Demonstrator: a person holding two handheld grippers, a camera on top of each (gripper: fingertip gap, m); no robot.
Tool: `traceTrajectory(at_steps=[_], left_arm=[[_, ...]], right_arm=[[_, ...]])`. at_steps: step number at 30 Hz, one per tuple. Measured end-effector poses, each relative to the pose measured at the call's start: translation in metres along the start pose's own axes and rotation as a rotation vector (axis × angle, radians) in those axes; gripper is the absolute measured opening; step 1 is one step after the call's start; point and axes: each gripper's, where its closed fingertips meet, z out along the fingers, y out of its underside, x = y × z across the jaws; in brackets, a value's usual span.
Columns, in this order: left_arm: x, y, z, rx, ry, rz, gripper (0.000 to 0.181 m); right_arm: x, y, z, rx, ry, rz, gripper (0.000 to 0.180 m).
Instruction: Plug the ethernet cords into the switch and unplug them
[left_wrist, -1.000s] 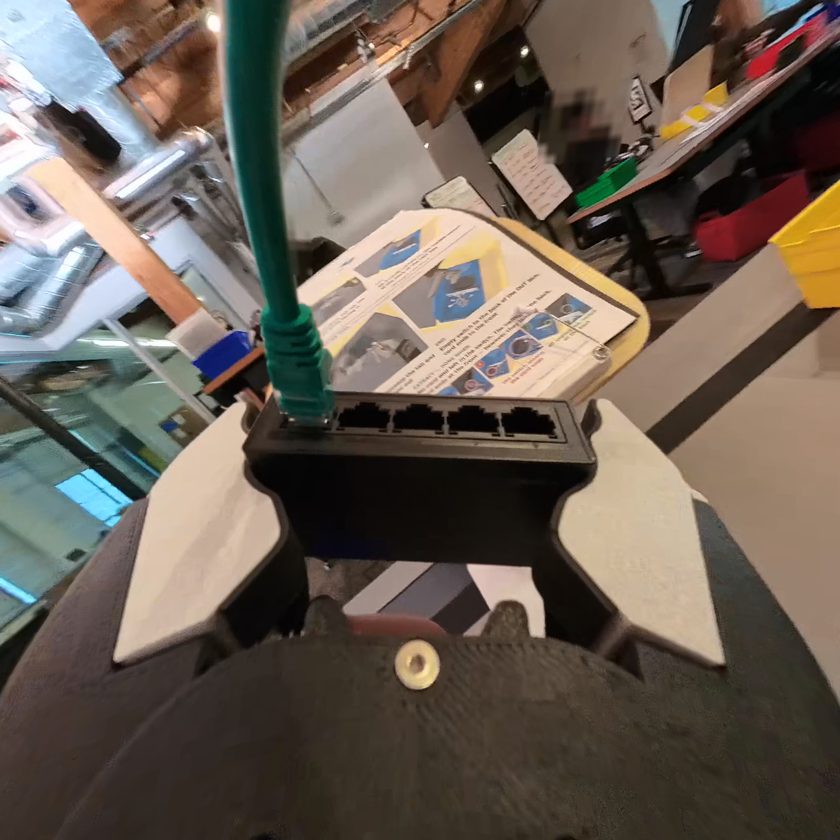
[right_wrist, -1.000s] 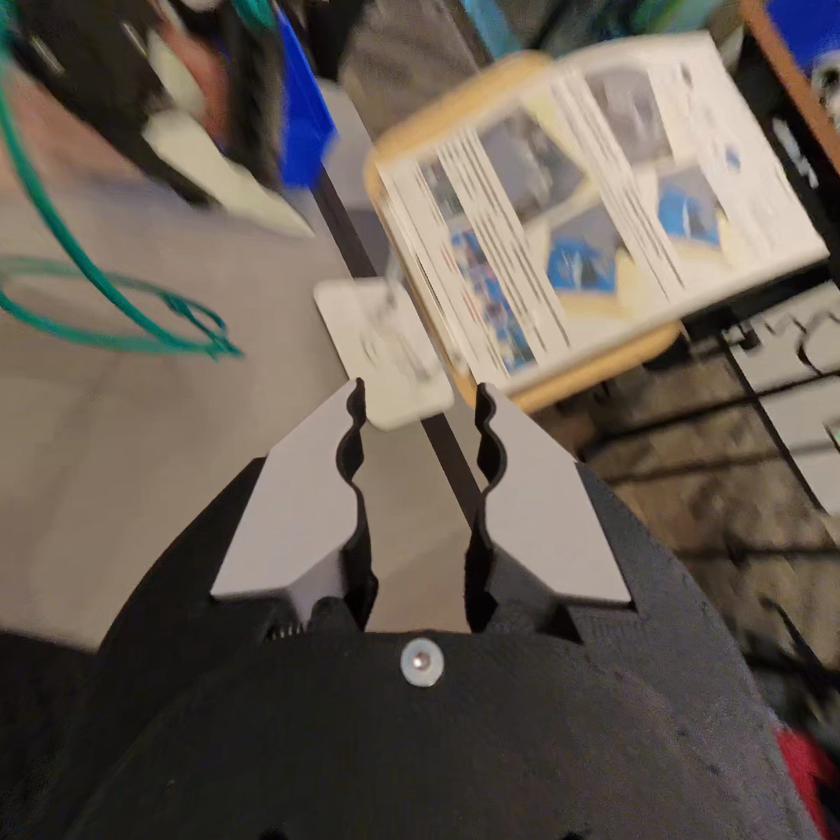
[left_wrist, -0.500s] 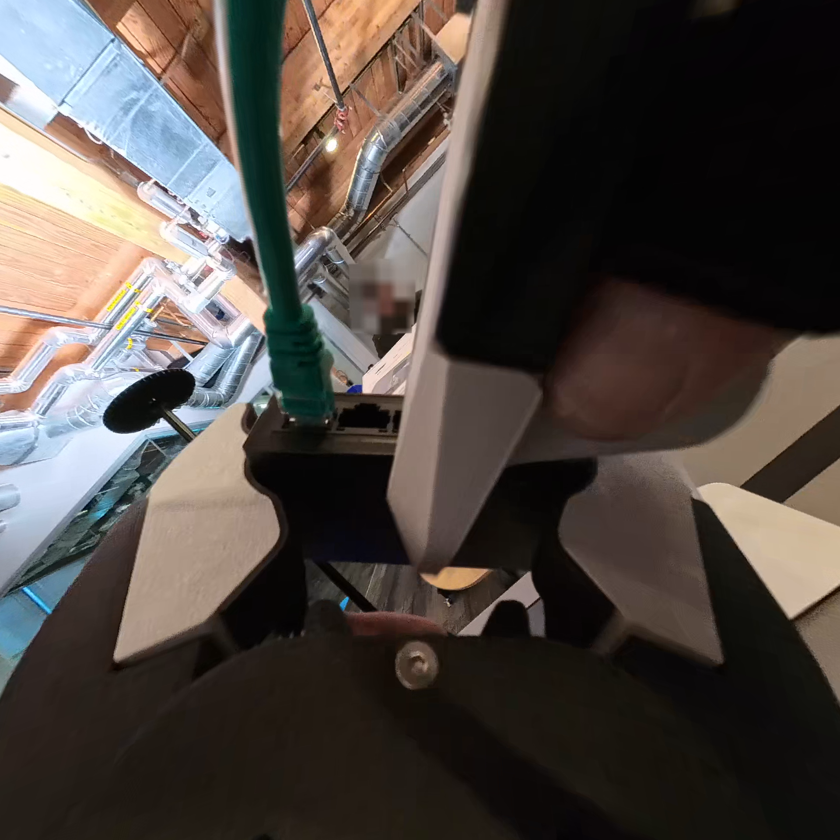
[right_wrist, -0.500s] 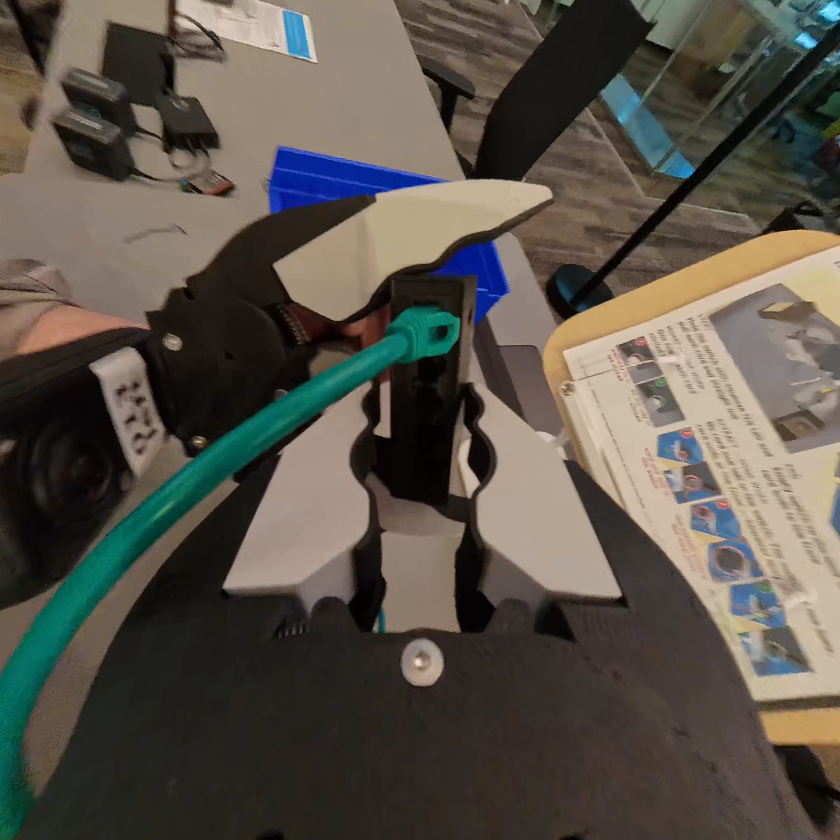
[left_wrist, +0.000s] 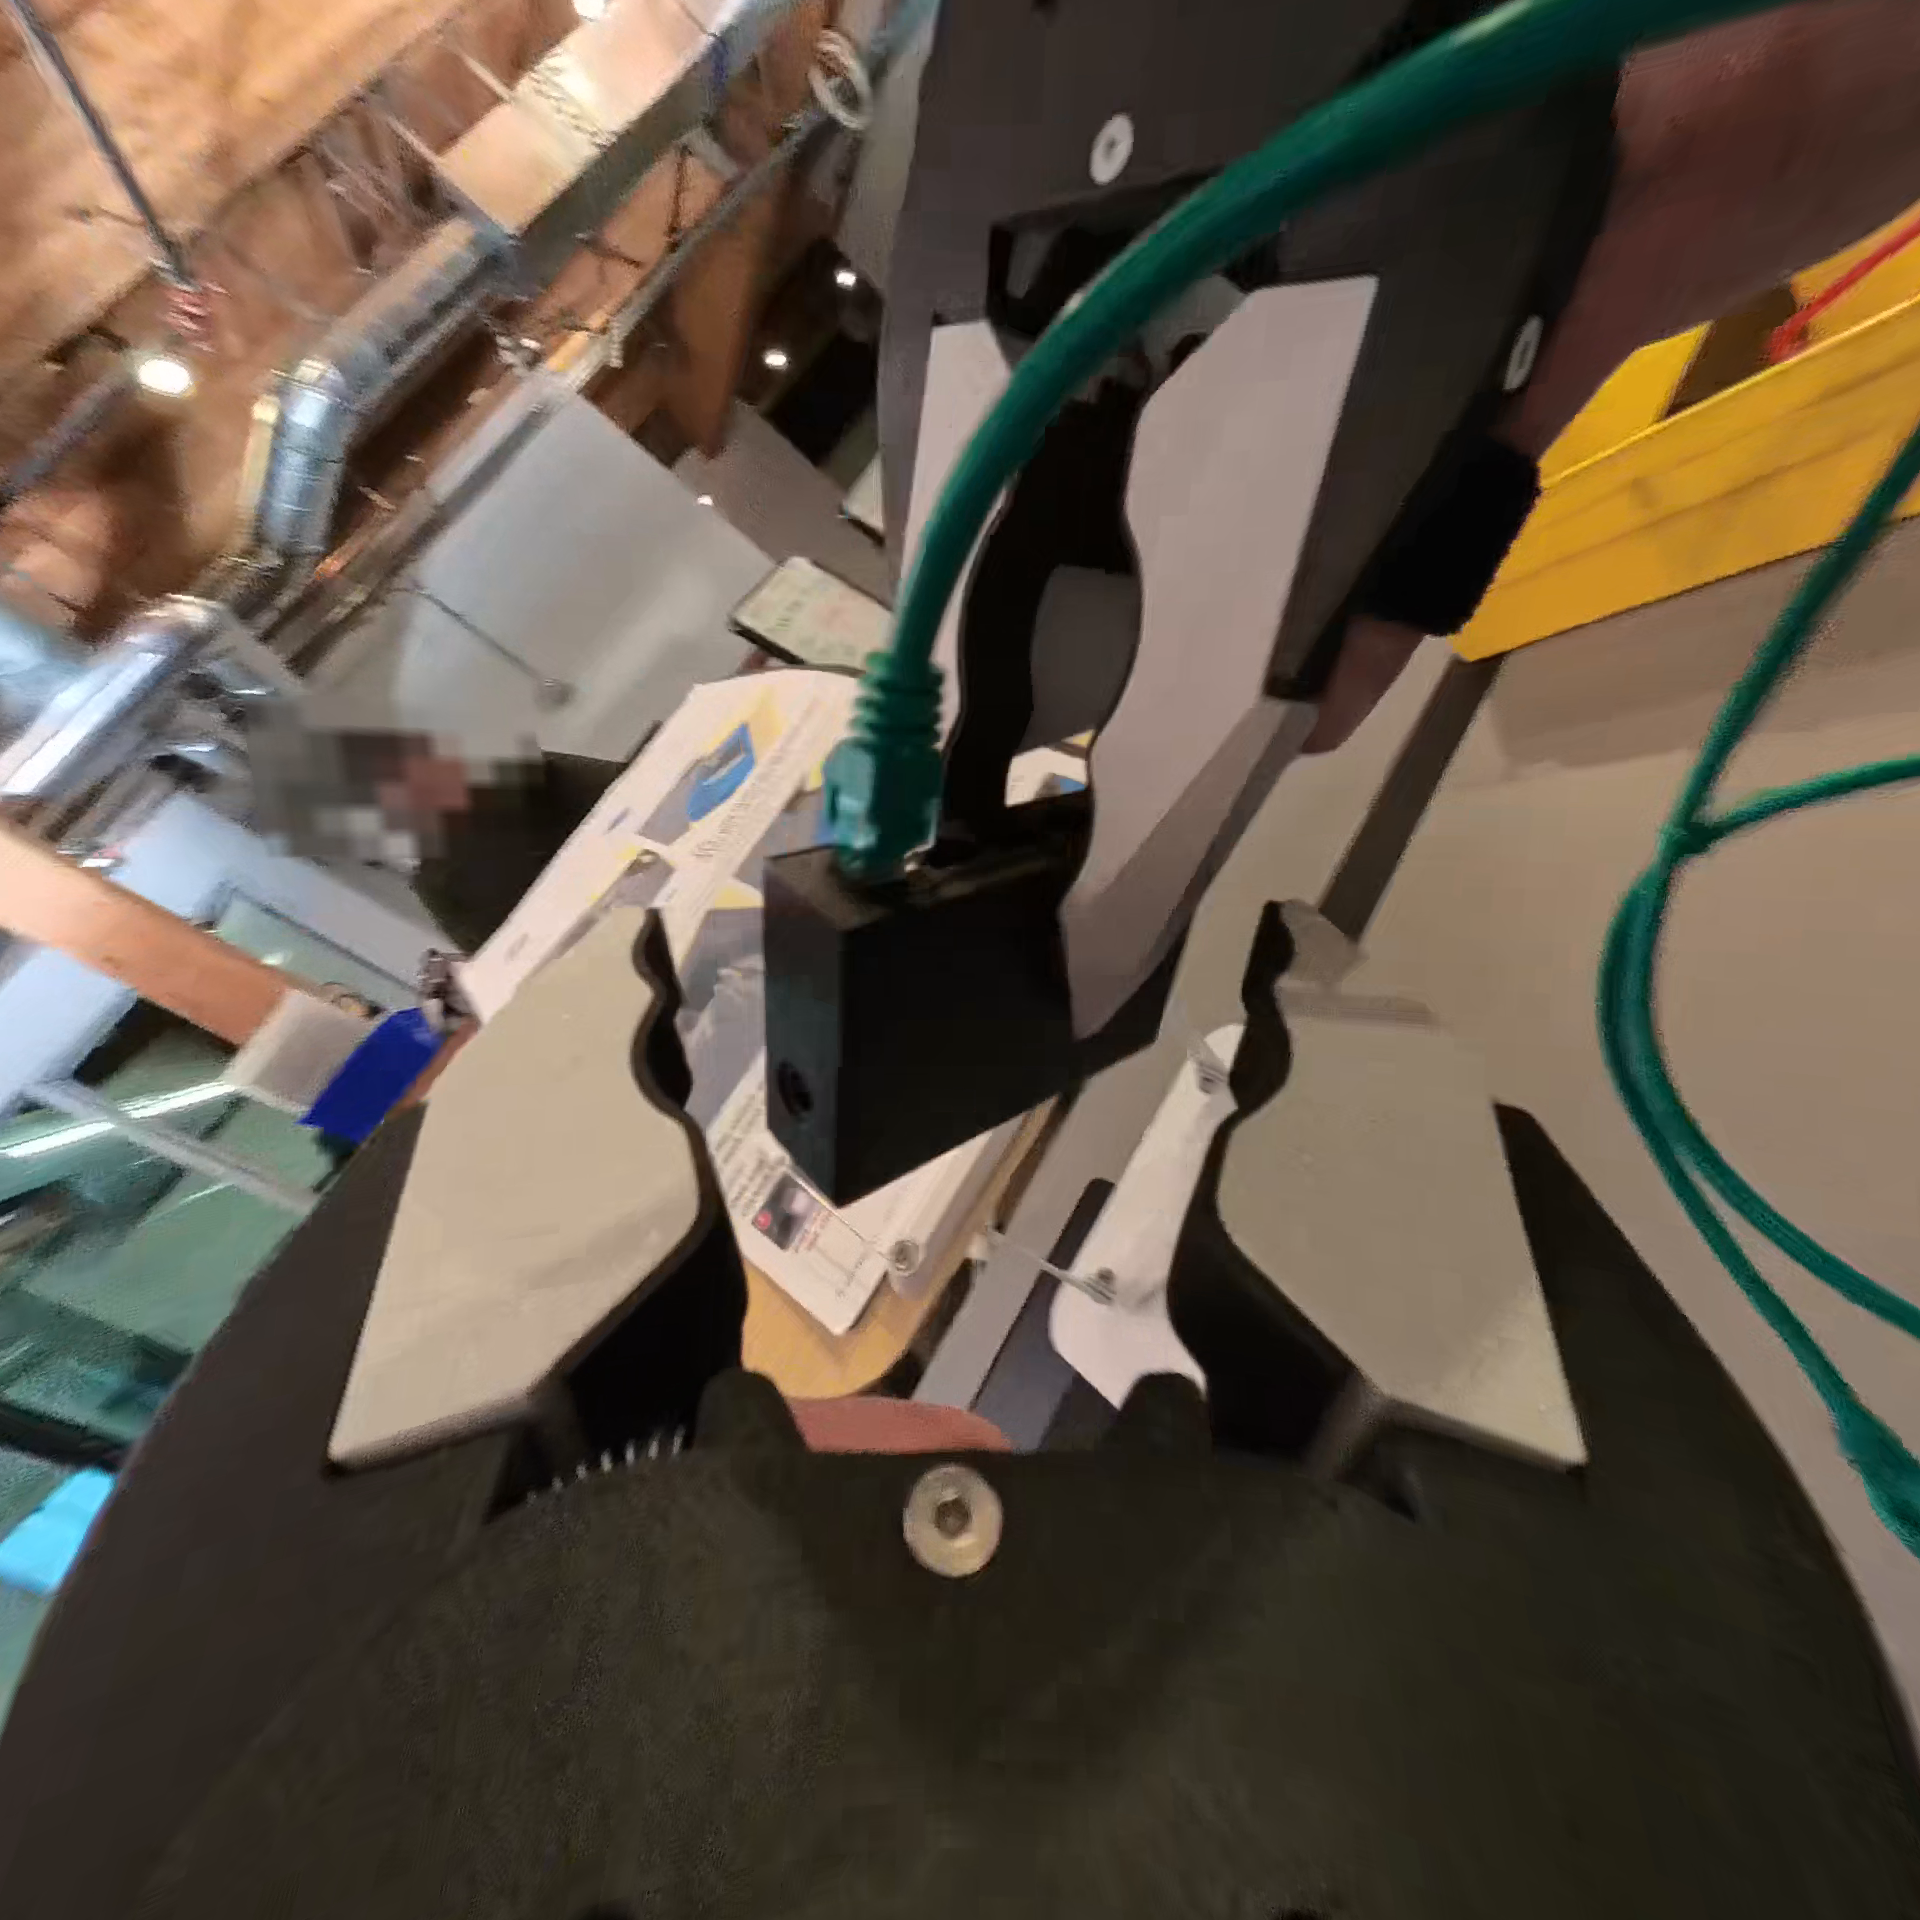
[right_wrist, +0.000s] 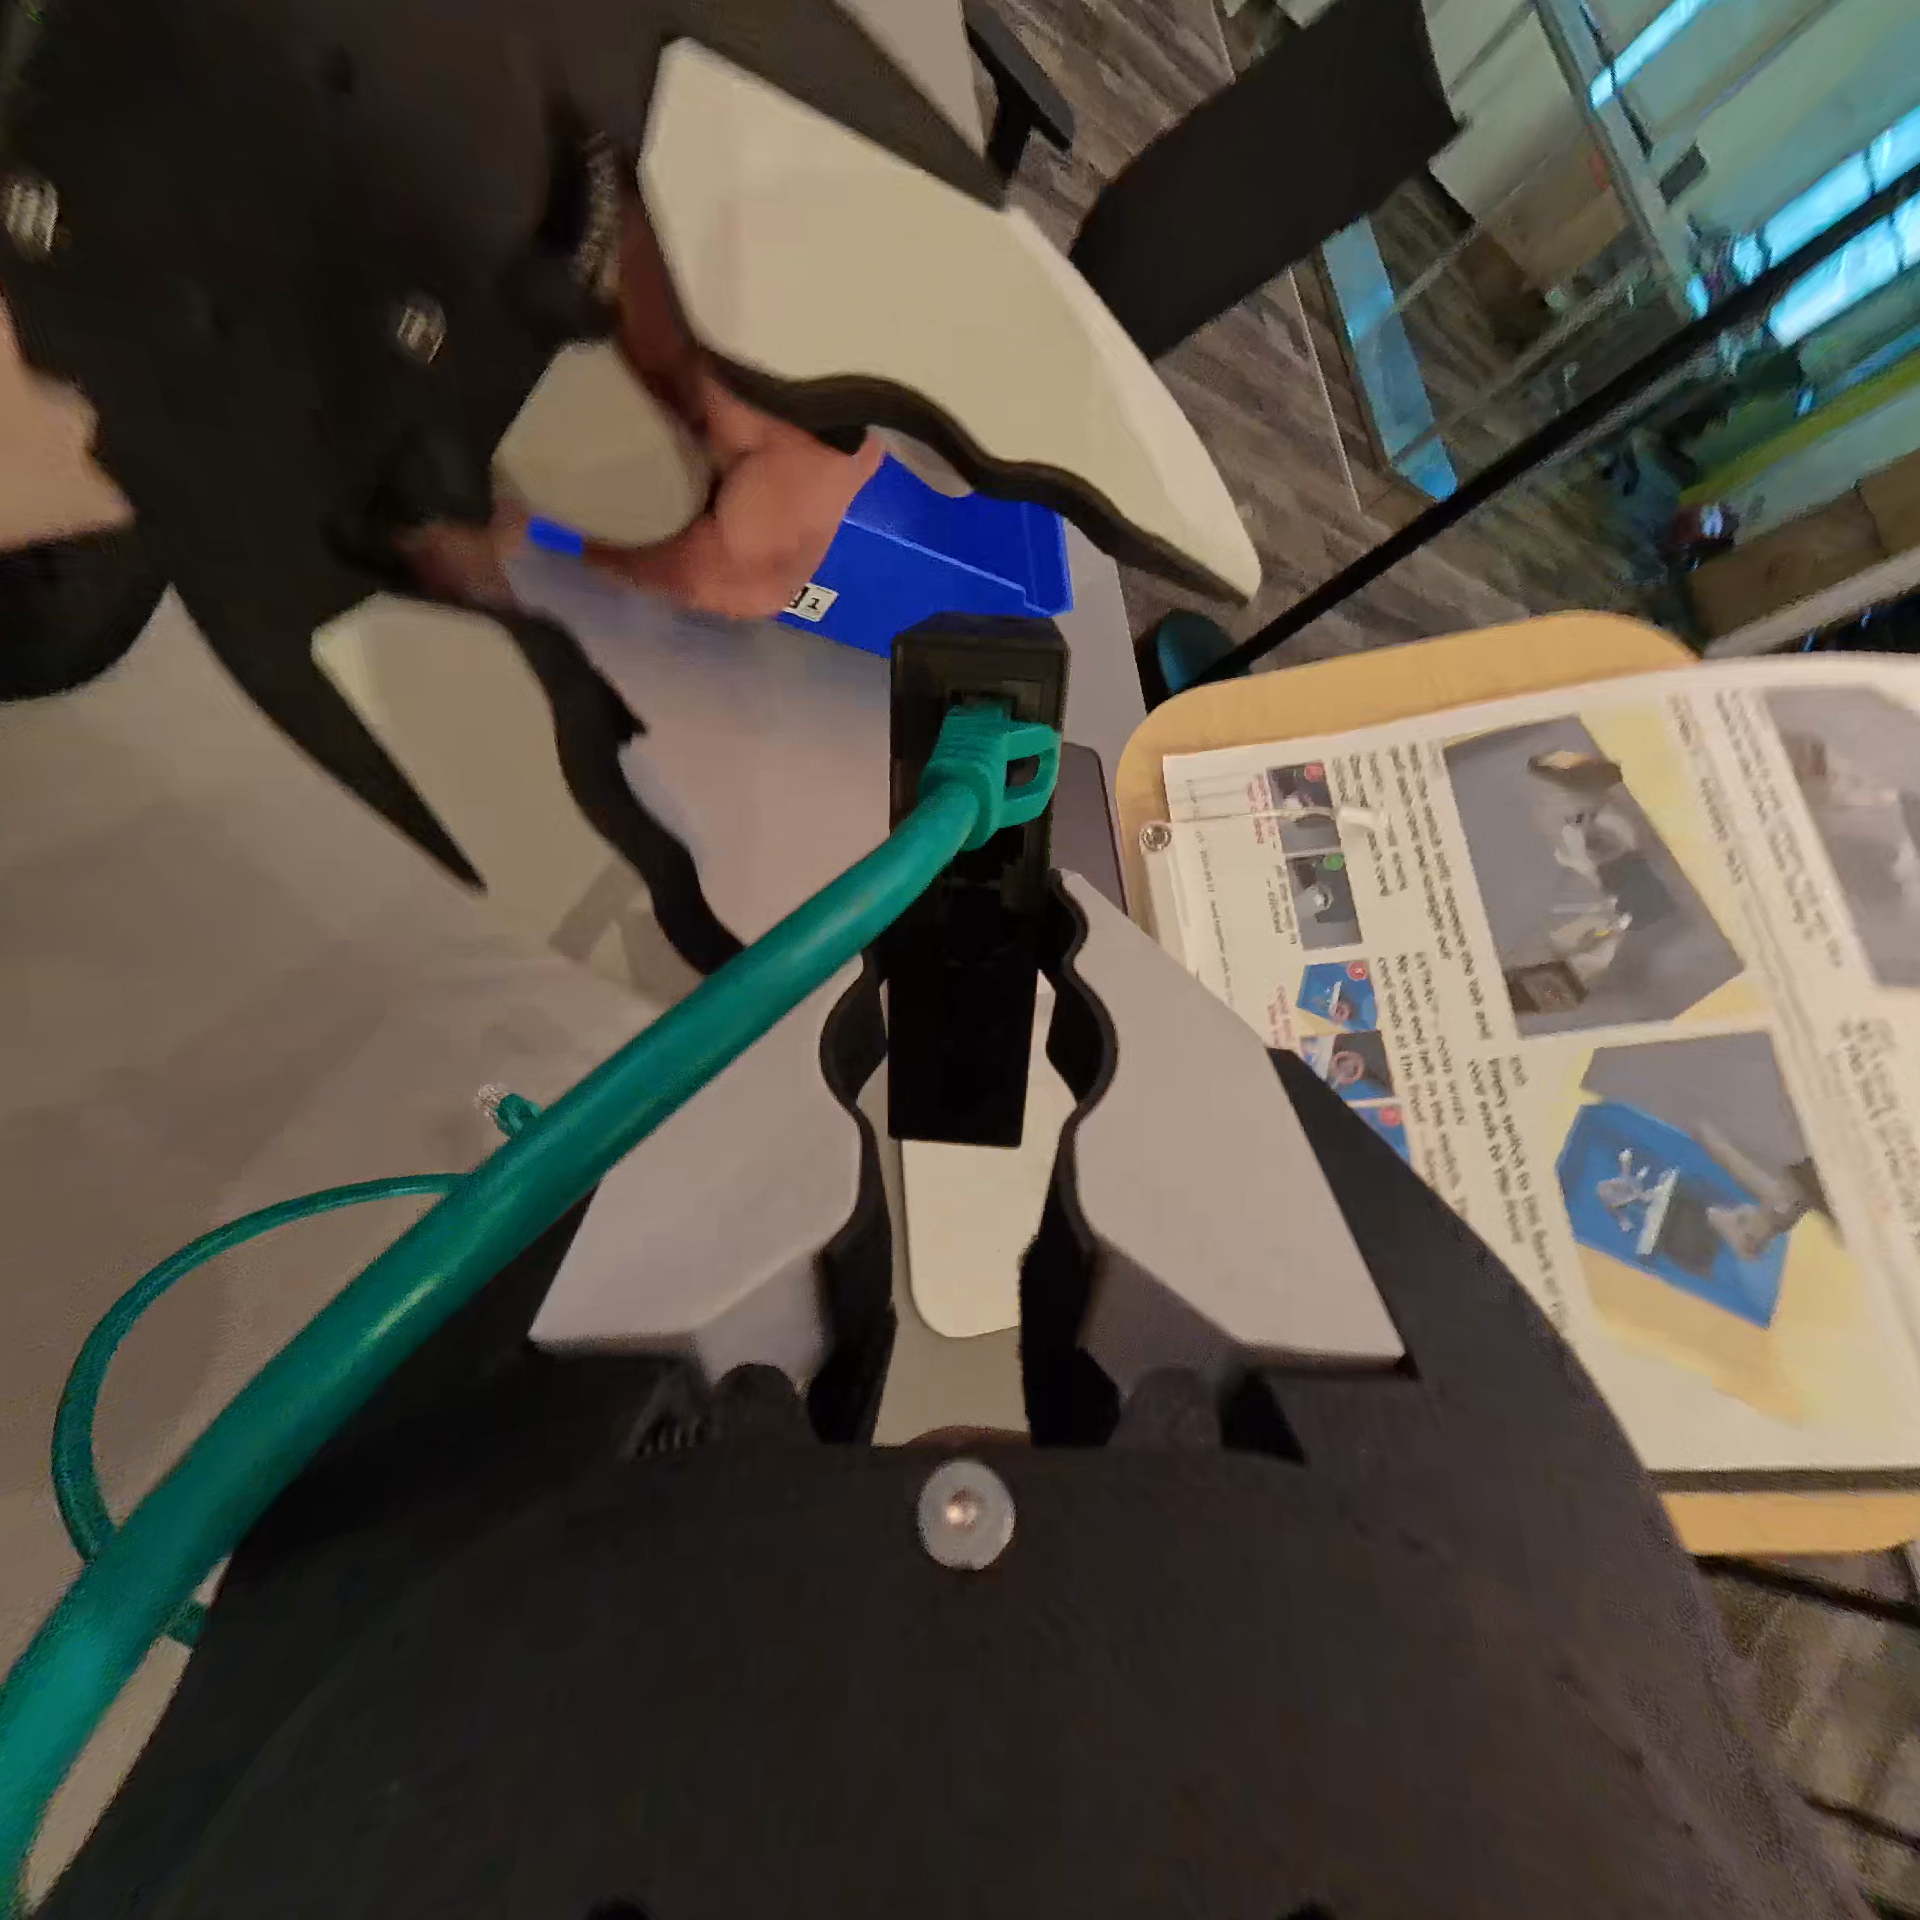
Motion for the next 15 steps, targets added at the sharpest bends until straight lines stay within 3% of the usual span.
traceTrajectory(at_steps=[6, 9, 15], left_arm=[[0.004, -0.002, -0.019, -0.029, 0.182, -0.052, 0.087], [0.023, 0.005, -0.015, -0.093, 0.291, 0.023, 0.061], [0.030, 0.002, -0.011, -0.099, 0.292, 0.130, 0.031]], right_arm=[[-0.011, 0.010, -0.010, -0.045, -0.040, -0.167, 0.026], [-0.016, 0.012, -0.012, -0.048, -0.046, -0.205, 0.026], [-0.019, 0.016, -0.019, -0.054, -0.018, -0.298, 0.024]])
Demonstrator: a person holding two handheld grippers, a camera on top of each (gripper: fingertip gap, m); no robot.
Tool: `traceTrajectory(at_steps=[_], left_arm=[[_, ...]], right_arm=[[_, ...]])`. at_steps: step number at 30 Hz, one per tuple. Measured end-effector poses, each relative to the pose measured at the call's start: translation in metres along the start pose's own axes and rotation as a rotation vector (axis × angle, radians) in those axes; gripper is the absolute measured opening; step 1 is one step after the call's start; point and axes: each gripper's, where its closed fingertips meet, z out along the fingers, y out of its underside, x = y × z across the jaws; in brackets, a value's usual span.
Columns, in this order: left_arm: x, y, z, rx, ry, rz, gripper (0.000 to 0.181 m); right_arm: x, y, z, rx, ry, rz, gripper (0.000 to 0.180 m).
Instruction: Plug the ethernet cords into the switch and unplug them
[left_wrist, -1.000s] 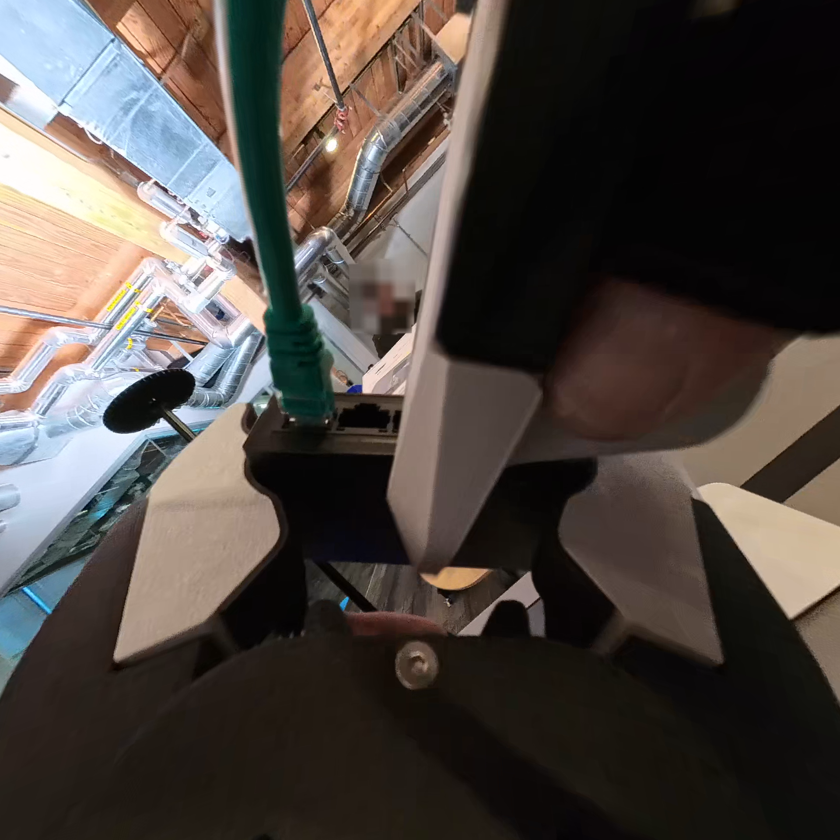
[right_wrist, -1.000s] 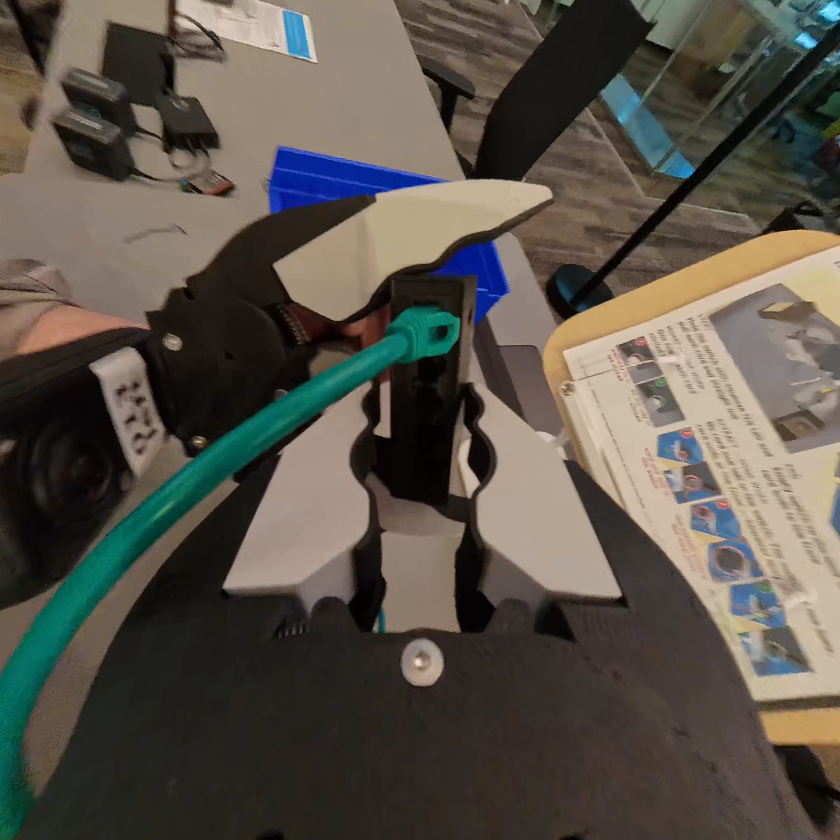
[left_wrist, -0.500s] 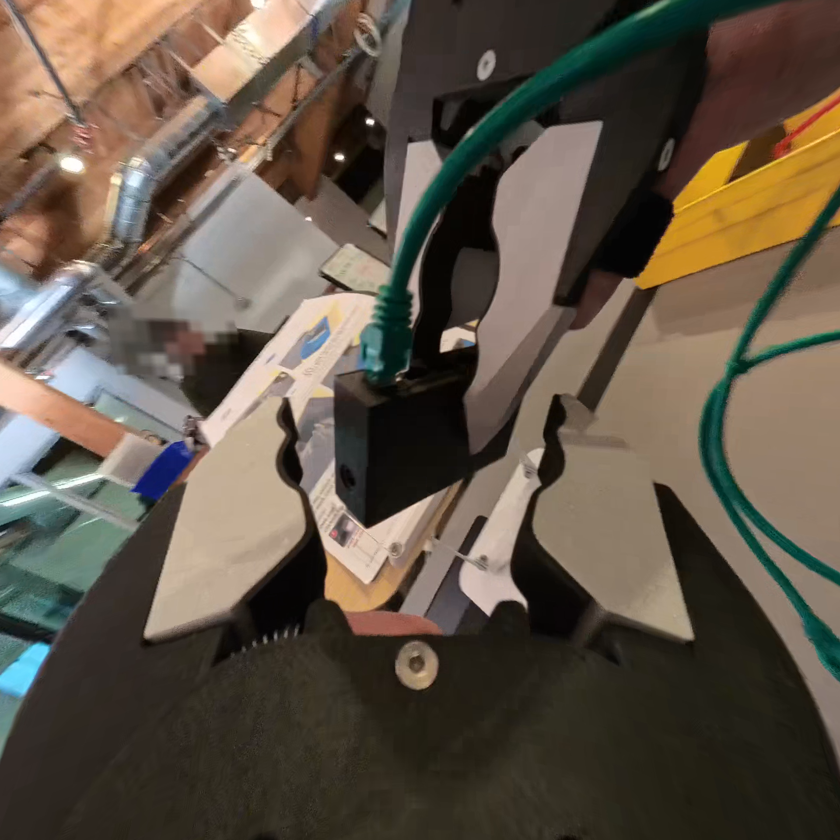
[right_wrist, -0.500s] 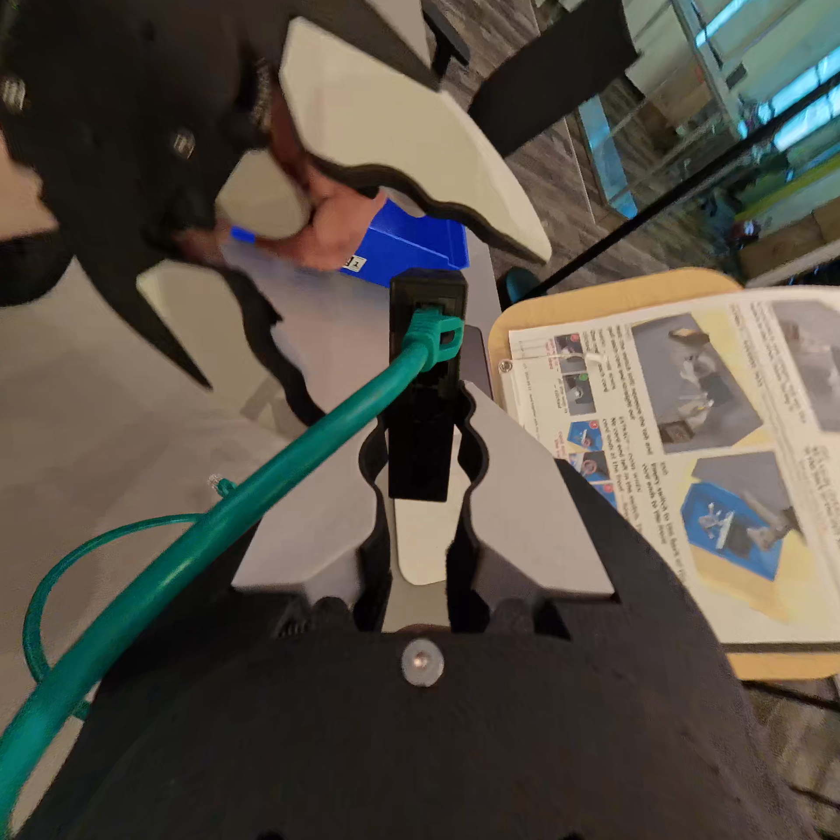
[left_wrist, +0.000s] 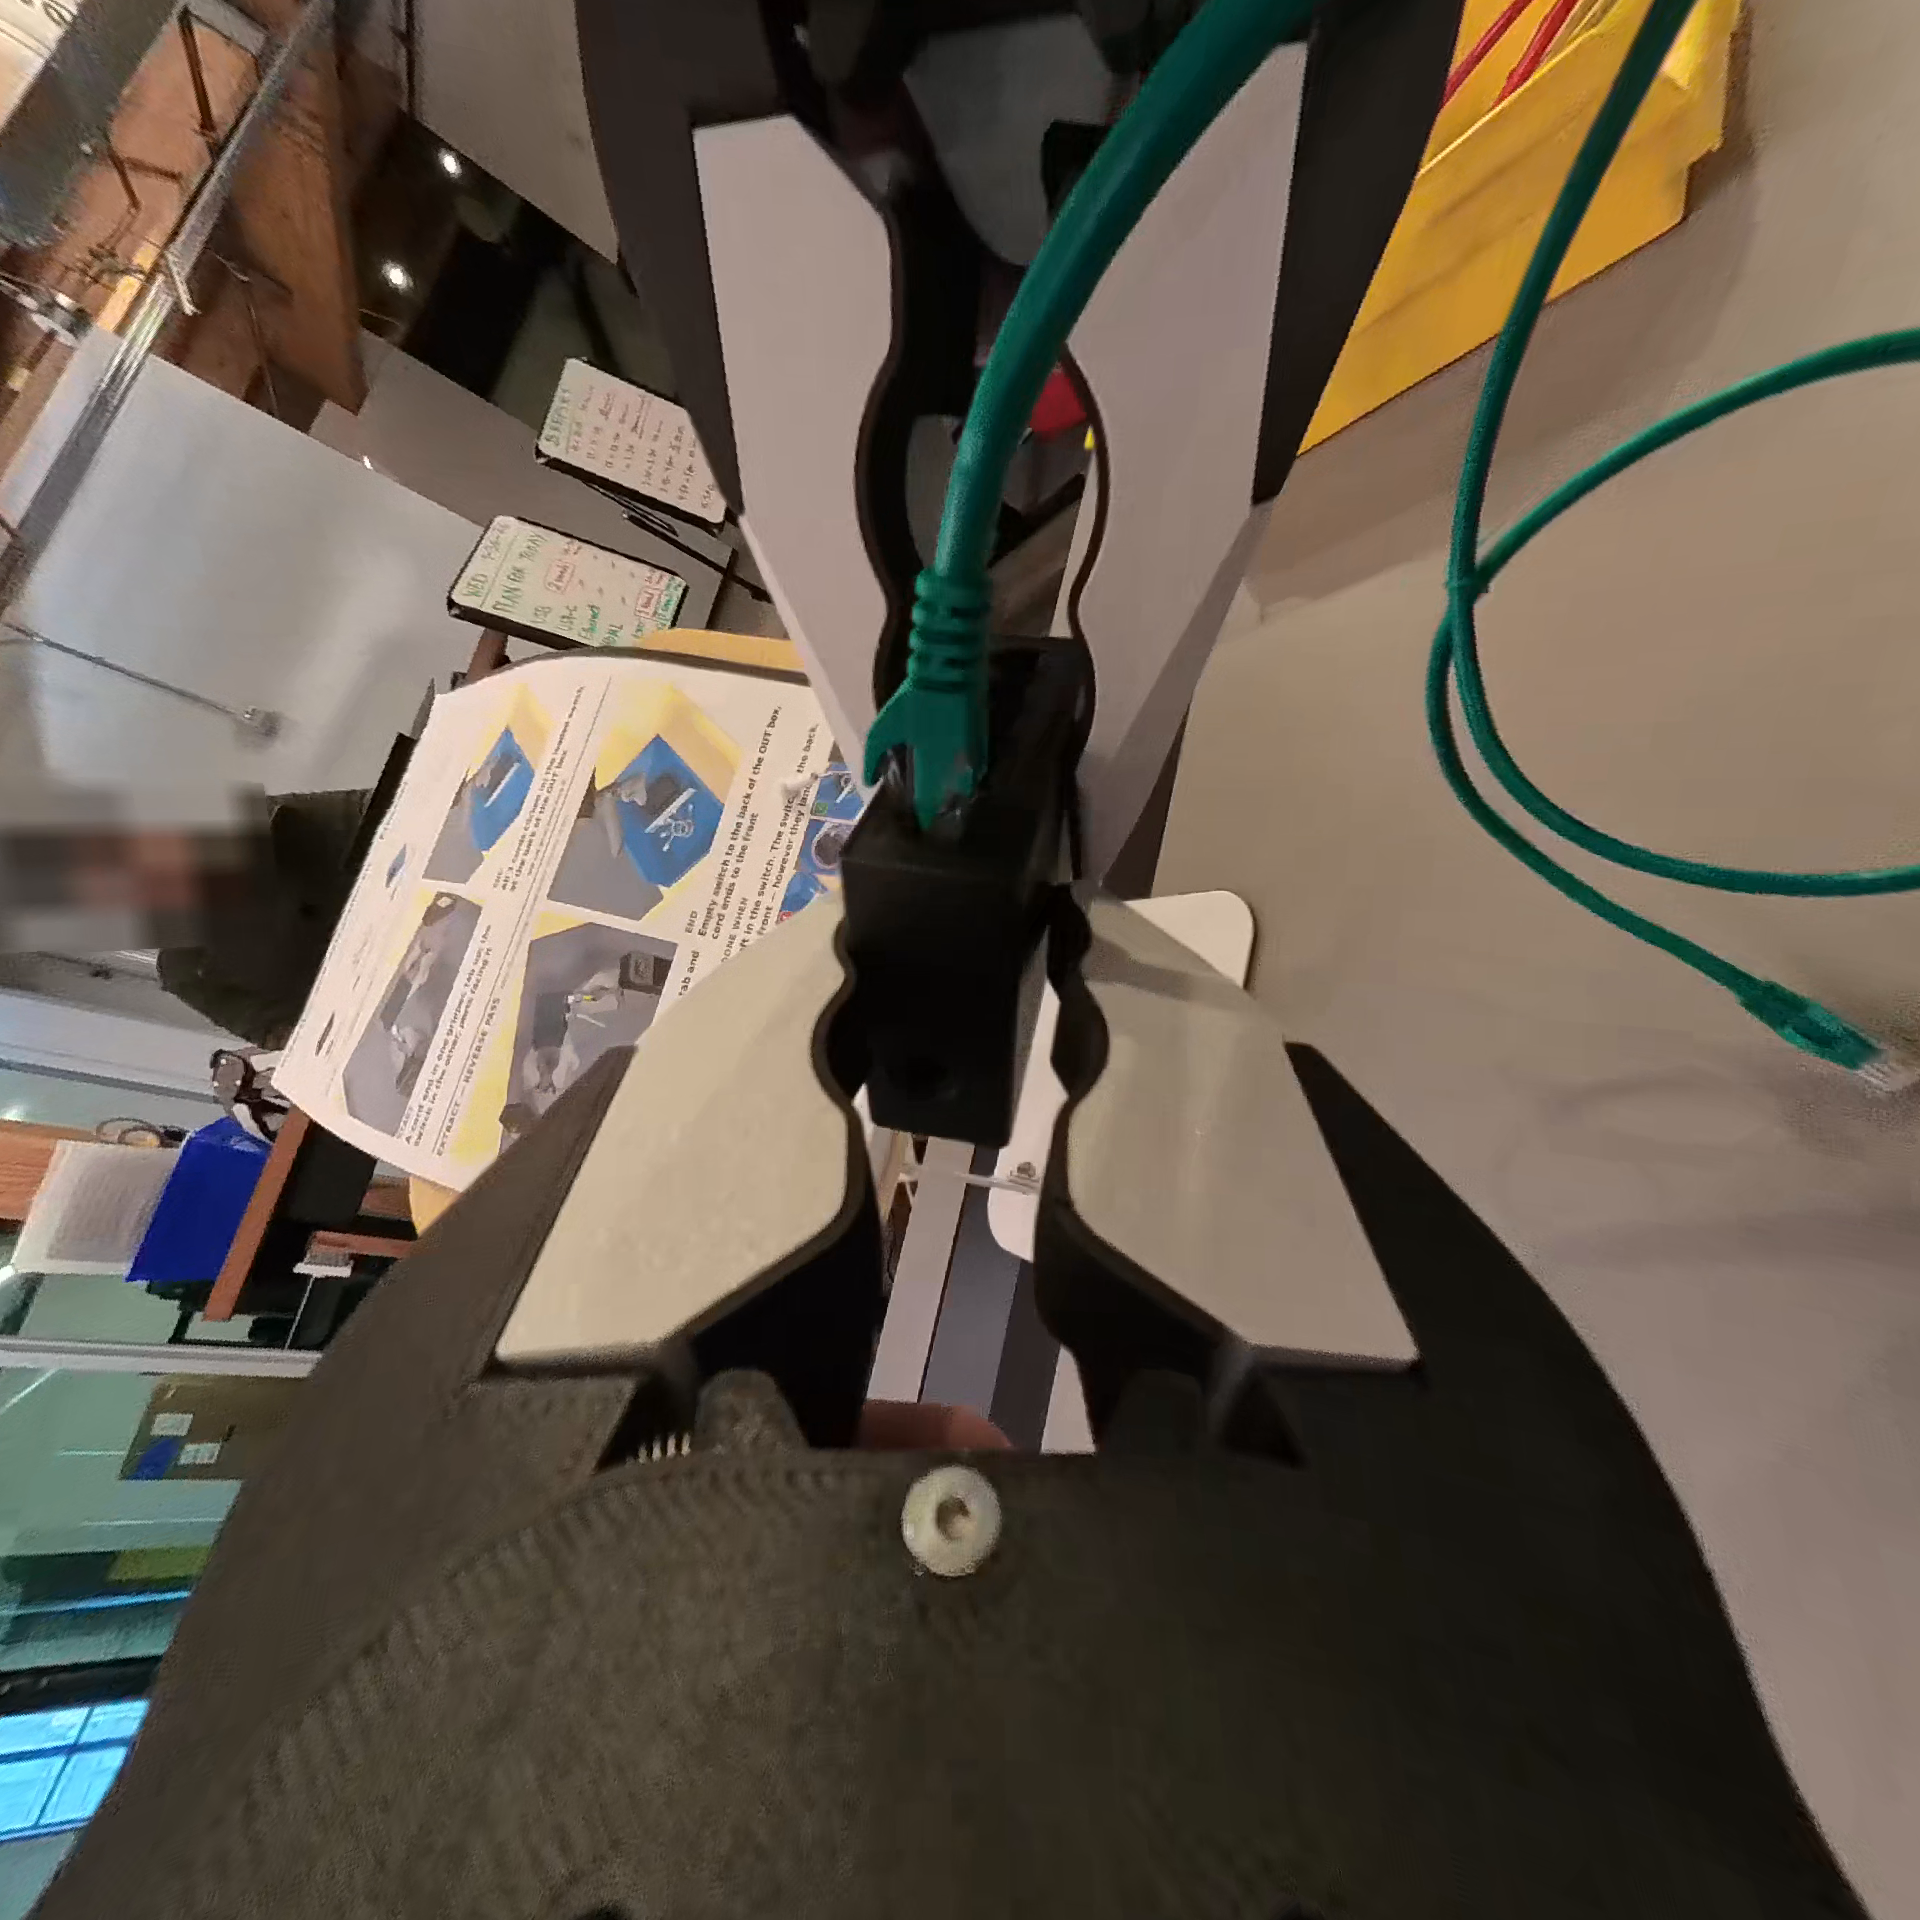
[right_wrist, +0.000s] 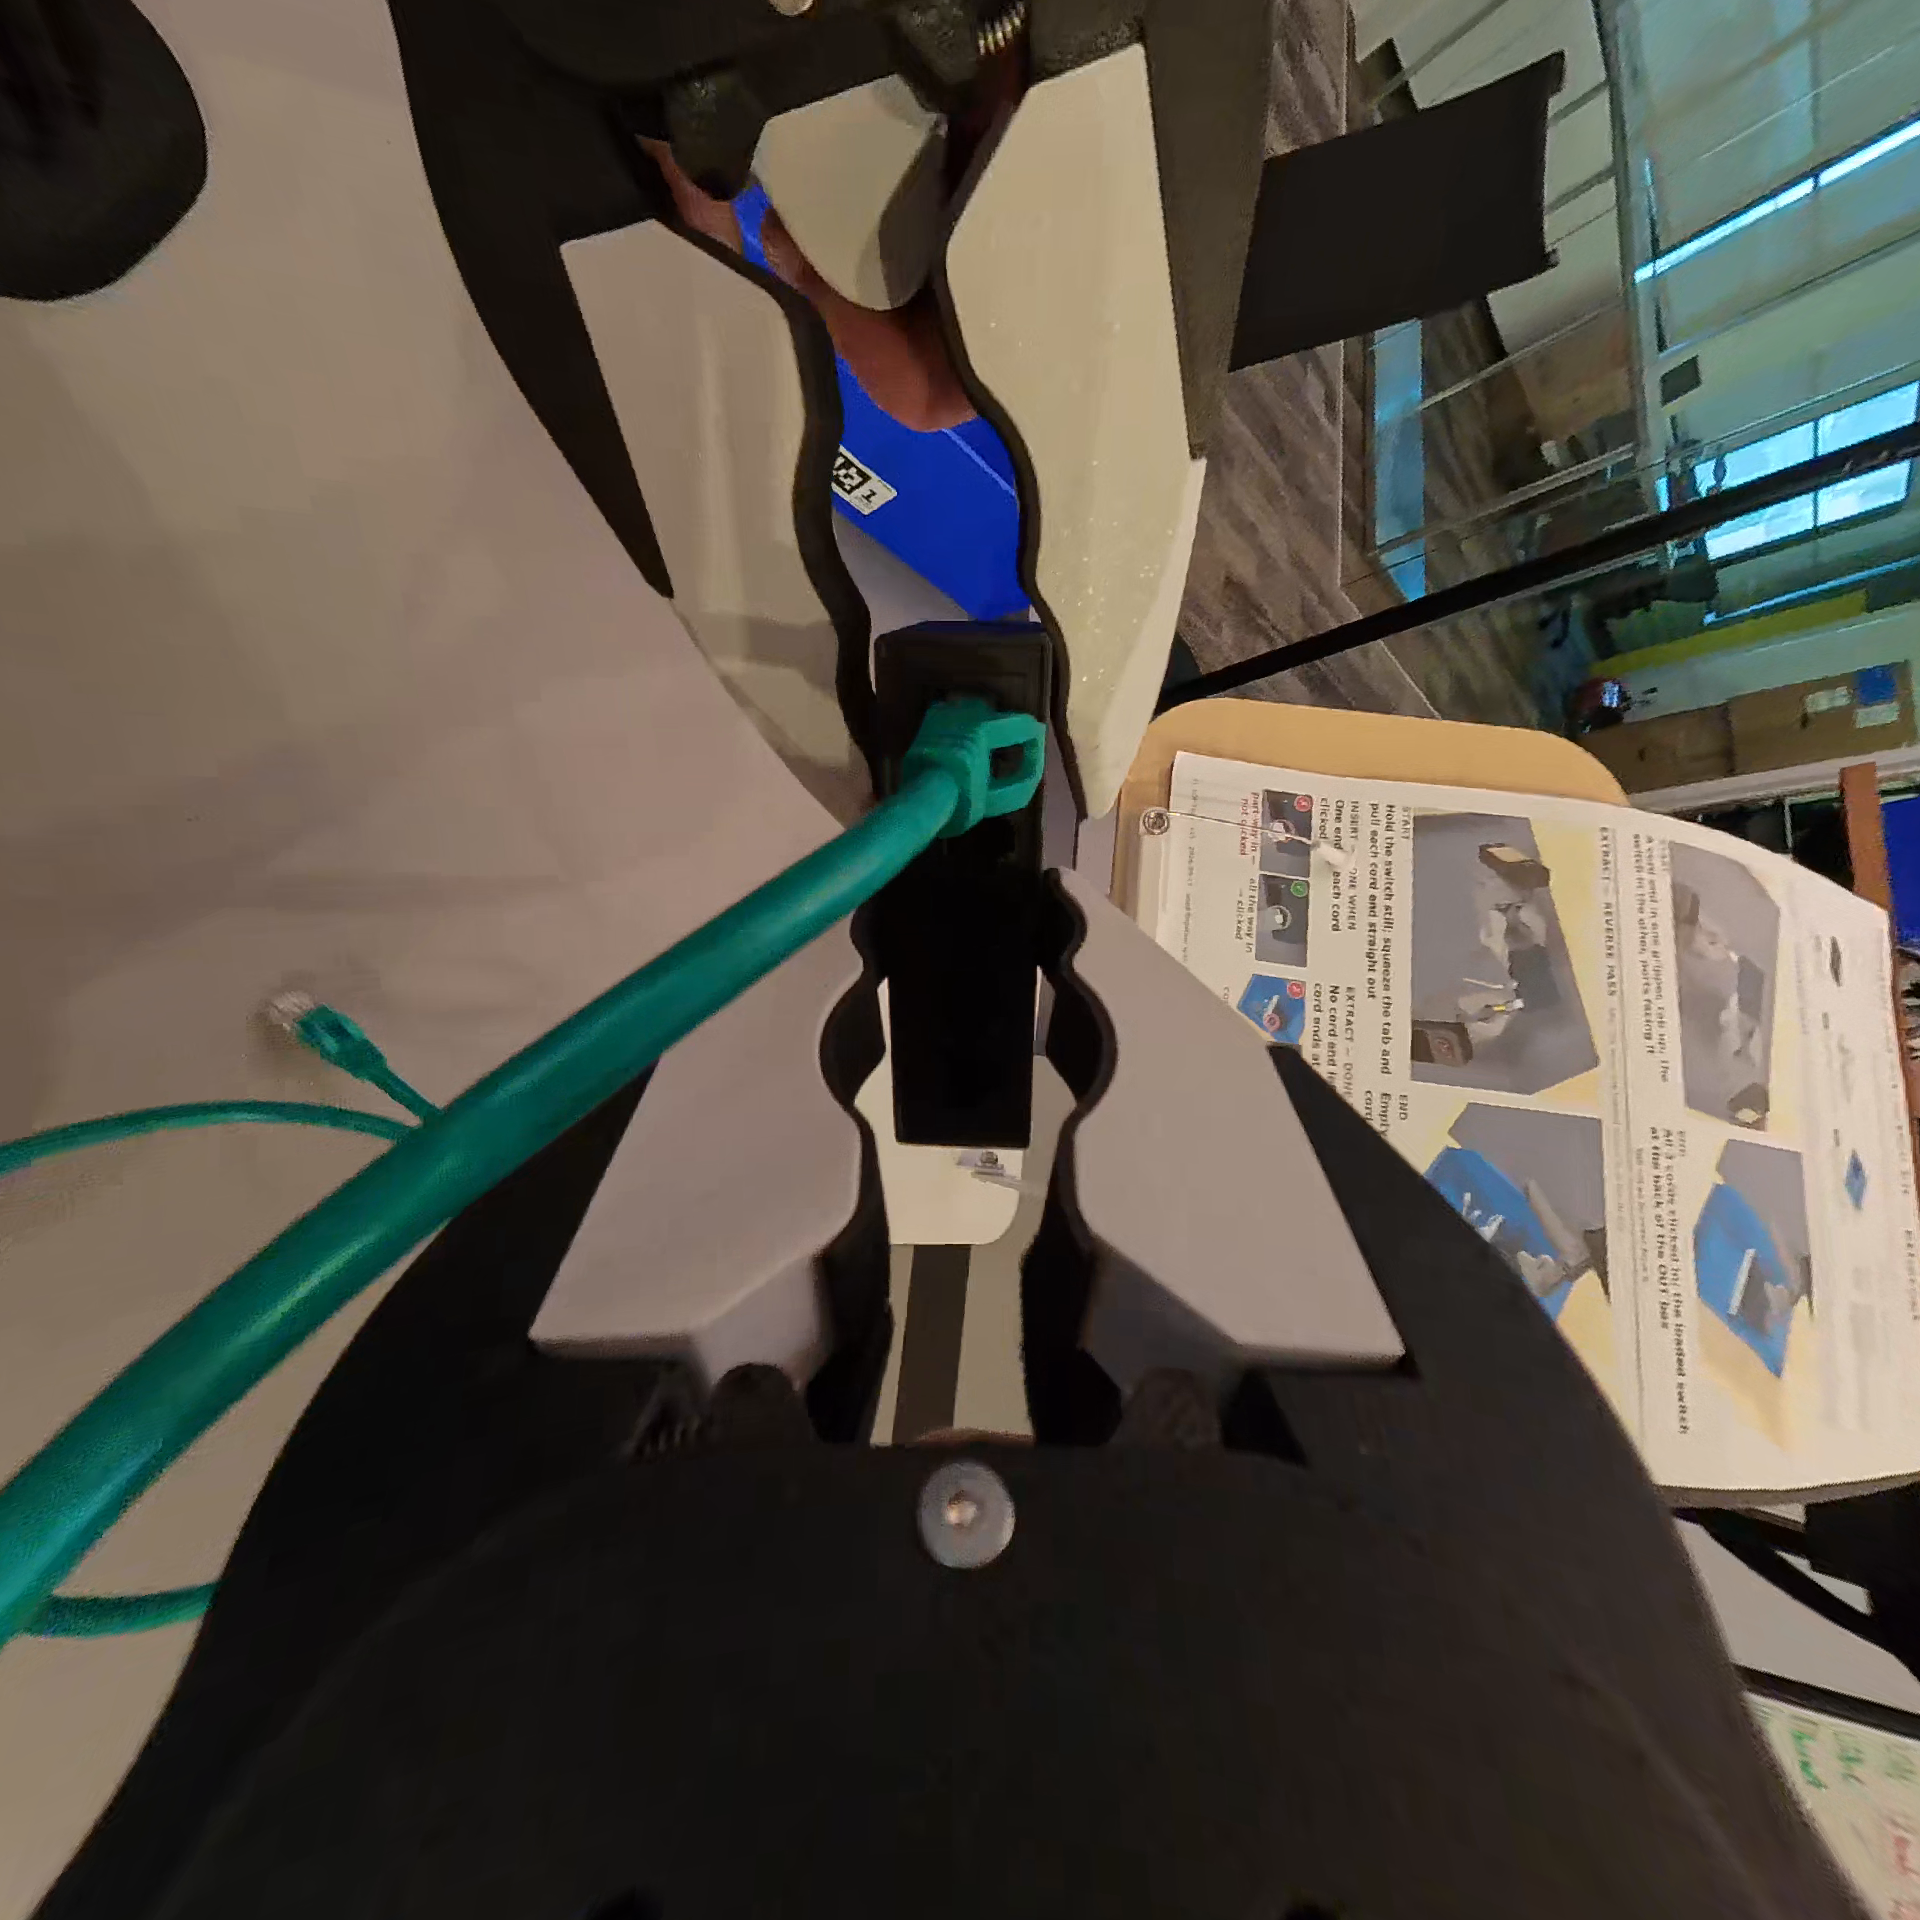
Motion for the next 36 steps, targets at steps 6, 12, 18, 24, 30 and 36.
traceTrajectory(at_steps=[6, 12, 18, 24, 30, 36], left_arm=[[-0.010, -0.001, 0.008, -0.036, -0.086, 0.064, 0.028], [-0.031, 0.006, 0.021, -0.083, -0.224, 0.065, 0.027], [-0.052, 0.021, 0.037, -0.170, -0.415, 0.097, 0.028], [-0.056, 0.021, 0.053, -0.235, -0.527, 0.226, 0.028], [-0.043, 0.002, 0.066, -0.236, -0.534, 0.345, 0.027], [-0.034, -0.002, 0.069, -0.221, -0.516, 0.372, 0.028]], right_arm=[[0.013, 0.013, -0.004, -0.037, 0.061, 0.025, 0.036], [0.033, 0.055, -0.014, -0.099, 0.145, 0.242, 0.052], [0.064, 0.101, -0.056, -0.072, 0.268, 0.569, 0.060], [0.060, 0.055, -0.074, 0.110, 0.162, 0.726, 0.122], [0.047, 0.064, -0.019, -0.039, 0.001, 0.788, 0.116], [0.043, 0.060, -0.005, 0.024, -0.073, 0.832, 0.102]])
